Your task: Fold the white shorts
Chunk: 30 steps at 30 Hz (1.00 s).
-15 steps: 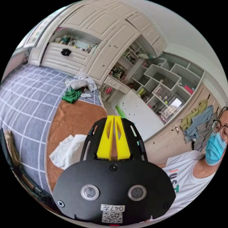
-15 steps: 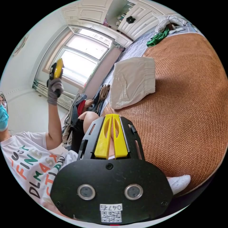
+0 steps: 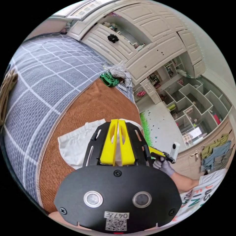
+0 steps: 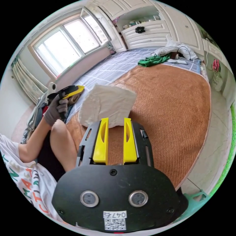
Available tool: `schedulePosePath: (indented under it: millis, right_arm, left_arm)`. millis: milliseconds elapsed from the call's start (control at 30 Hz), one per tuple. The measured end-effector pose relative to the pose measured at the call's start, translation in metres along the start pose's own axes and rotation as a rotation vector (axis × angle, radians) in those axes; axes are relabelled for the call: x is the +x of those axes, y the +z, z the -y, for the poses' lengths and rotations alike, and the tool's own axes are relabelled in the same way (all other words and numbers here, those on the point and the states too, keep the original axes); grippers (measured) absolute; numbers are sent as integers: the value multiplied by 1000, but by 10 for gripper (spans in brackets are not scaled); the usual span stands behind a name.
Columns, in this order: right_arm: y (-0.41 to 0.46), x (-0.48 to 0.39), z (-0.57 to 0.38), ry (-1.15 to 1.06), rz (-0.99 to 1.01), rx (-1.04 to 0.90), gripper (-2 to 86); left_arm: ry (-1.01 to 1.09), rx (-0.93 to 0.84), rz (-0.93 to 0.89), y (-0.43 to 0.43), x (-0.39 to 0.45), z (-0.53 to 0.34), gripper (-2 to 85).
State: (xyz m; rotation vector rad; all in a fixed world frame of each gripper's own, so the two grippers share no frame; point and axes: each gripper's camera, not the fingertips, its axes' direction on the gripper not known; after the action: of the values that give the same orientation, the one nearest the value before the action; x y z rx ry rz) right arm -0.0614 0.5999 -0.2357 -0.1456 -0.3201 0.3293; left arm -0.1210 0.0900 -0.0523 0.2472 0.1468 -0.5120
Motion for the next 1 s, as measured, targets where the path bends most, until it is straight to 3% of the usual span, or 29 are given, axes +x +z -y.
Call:
schedulePosePath:
  millis: [200, 333, 533, 800, 1000]
  right_arm:
    - [49, 64, 61, 27, 89, -116, 56]
    - [65, 84, 87, 59, 322, -258, 3]
    - [-63, 85, 81, 110, 453, -139, -4]
    - [-163, 88, 57, 145, 202, -363, 1]
    - [-206, 63, 122, 79, -38, -259, 107]
  left_arm:
    - [-94, 25, -134, 22, 1, -21, -10]
    - [-153, 66, -133, 20, 6, -31, -10]
    - [-166, 21, 14, 20, 47, -35, -10]
    - [-55, -203, 151, 79, 125, -29, -10]
    - [44, -386, 203, 130, 173, -42, -10]
